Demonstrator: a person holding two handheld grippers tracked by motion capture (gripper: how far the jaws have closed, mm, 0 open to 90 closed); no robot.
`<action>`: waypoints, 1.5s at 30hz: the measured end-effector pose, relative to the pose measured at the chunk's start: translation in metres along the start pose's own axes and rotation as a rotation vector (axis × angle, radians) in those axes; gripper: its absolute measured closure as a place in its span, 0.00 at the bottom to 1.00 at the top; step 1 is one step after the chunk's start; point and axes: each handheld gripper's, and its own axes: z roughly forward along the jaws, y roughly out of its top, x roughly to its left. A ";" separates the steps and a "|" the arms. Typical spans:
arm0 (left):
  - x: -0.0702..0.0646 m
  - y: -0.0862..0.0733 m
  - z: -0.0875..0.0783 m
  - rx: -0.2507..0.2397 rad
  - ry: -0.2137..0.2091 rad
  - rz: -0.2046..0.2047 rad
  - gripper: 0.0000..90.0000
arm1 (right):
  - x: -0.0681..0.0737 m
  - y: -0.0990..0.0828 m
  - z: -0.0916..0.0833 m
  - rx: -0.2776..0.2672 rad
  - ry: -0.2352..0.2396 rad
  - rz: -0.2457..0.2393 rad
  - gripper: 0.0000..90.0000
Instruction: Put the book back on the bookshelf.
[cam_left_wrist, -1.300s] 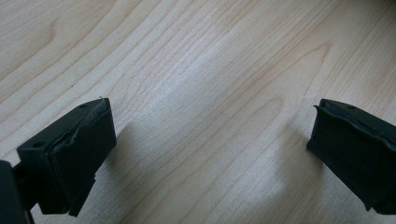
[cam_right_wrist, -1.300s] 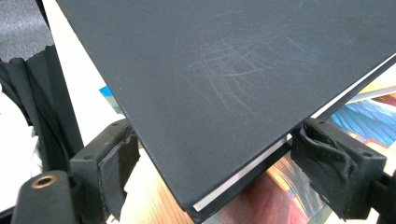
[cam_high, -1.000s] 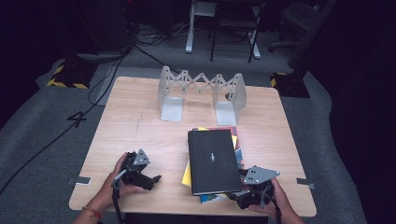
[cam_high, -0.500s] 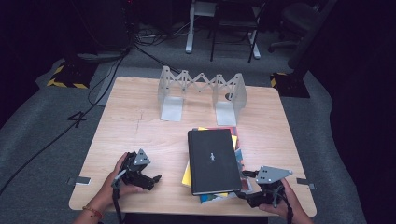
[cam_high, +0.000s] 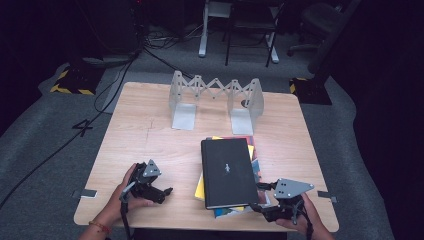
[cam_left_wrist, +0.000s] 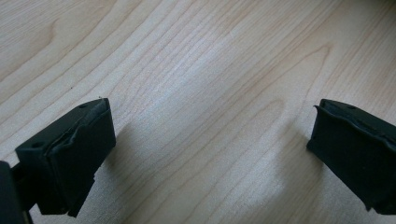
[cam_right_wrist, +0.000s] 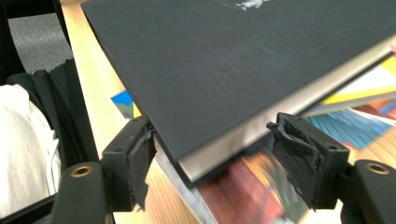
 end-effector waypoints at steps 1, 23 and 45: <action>0.000 0.000 0.000 0.000 0.000 0.000 0.00 | 0.001 0.001 0.002 -0.001 0.004 -0.001 0.32; 0.004 0.003 0.002 -0.020 0.029 -0.030 0.07 | -0.007 0.020 0.027 0.011 -0.012 0.016 0.31; 0.006 0.027 0.015 -0.040 -0.037 0.053 0.31 | -0.029 0.041 0.010 -0.007 -0.010 0.051 0.29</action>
